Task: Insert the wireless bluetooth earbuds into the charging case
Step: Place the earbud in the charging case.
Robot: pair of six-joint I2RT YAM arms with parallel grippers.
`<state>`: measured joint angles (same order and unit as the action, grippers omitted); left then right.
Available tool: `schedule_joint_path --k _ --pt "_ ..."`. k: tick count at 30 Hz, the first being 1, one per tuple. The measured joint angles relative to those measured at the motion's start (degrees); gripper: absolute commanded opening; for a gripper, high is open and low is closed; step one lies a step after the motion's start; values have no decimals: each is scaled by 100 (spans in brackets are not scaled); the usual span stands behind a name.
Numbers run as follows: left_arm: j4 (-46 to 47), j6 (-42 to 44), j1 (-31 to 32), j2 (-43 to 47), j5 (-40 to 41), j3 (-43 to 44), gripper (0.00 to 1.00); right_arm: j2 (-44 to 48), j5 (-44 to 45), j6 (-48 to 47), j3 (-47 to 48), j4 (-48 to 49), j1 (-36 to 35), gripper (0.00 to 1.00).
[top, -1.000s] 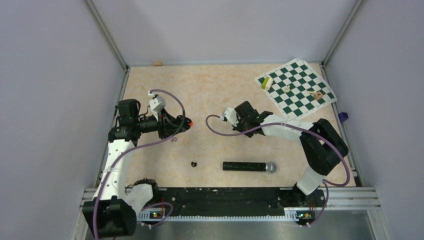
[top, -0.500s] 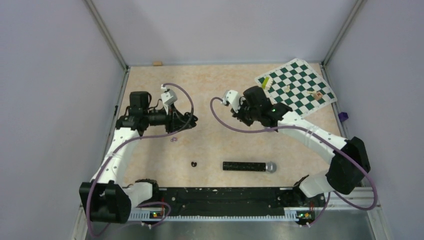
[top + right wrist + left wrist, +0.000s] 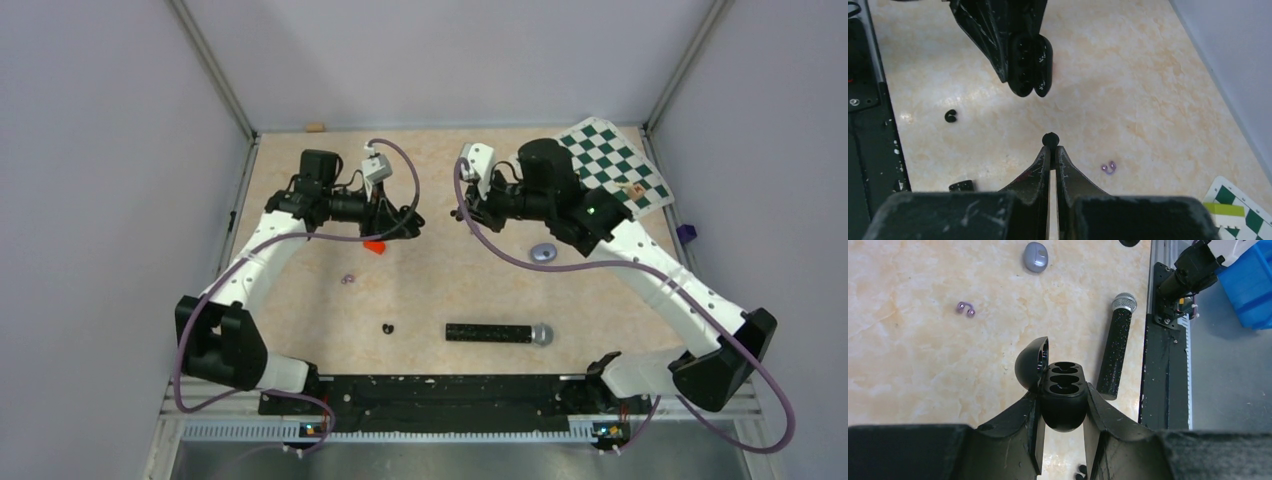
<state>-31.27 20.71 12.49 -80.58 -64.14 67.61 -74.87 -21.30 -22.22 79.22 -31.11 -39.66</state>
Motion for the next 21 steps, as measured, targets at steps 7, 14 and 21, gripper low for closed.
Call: schedule_joint_path --k 7,14,21 --pt "-28 118 374 -7 70 70 0 319 -525 262 -52 17 0 0" --pt "-1001 1314 704 -109 -367 730 0 892 -1073 549 -501 330 0 0" --pt "-1580 2140 1158 -170 -699 544 0 1029 -1801 839 -1106 758 0 0"
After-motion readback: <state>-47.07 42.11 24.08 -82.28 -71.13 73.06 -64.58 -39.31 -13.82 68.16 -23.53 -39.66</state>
